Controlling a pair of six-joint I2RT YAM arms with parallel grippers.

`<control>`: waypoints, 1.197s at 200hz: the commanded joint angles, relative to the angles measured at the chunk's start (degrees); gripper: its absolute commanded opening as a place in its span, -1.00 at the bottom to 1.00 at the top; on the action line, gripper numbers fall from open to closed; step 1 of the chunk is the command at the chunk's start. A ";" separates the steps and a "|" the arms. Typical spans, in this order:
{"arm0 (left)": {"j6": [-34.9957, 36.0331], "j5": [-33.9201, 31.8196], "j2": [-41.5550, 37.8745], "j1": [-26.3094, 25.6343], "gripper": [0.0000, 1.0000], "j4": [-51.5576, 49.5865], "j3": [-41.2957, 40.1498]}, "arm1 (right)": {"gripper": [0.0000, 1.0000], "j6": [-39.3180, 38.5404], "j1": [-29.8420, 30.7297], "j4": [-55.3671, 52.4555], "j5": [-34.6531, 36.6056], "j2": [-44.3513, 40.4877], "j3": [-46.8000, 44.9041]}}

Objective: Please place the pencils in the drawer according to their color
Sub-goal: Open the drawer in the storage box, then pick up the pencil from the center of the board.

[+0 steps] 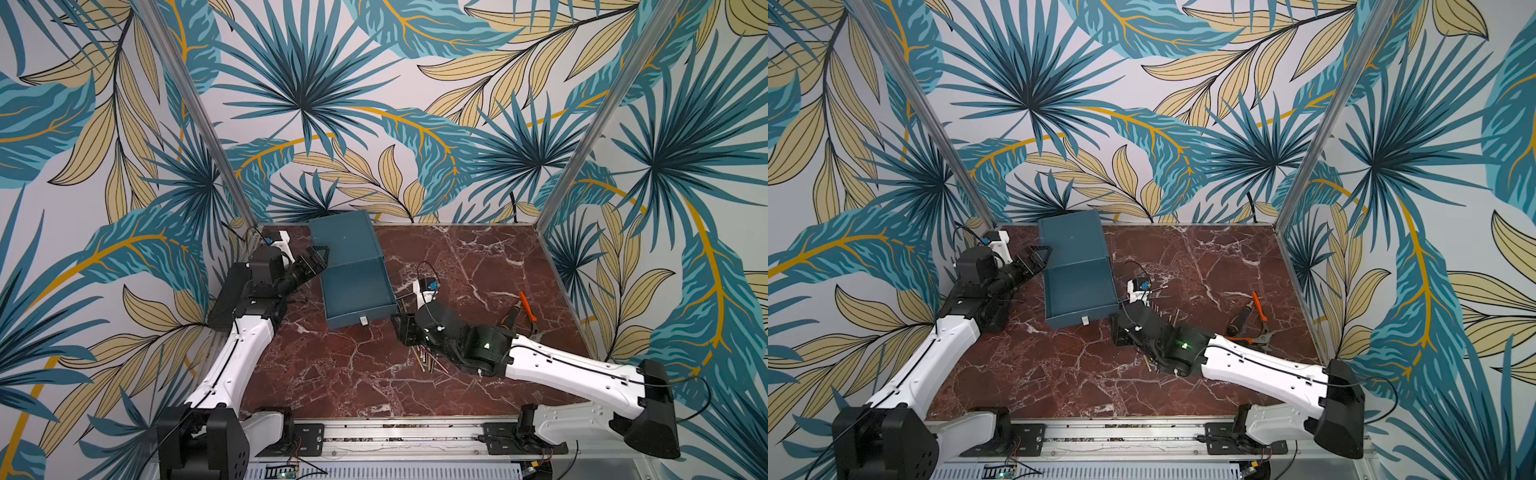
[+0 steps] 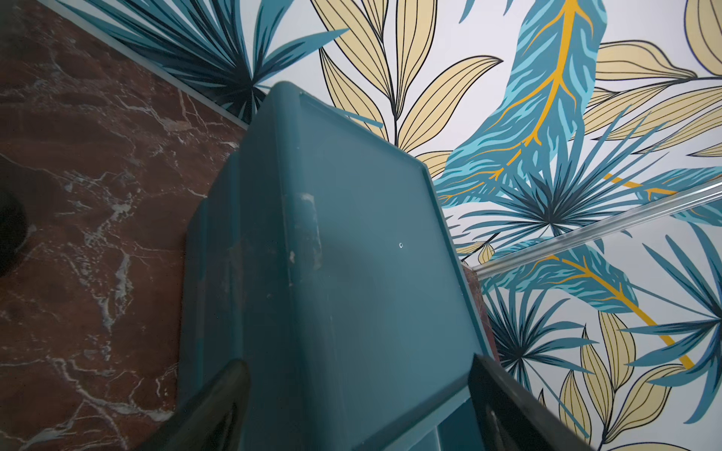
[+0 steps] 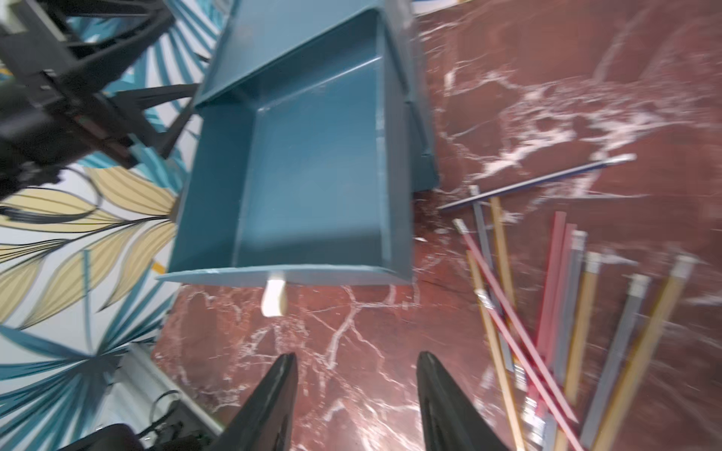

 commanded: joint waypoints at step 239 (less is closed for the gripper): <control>1.18 -10.32 -6.16 3.22 0.95 -5.22 -4.36 | -0.41 -23.06 -20.18 -14.10 -22.95 36.10 13.60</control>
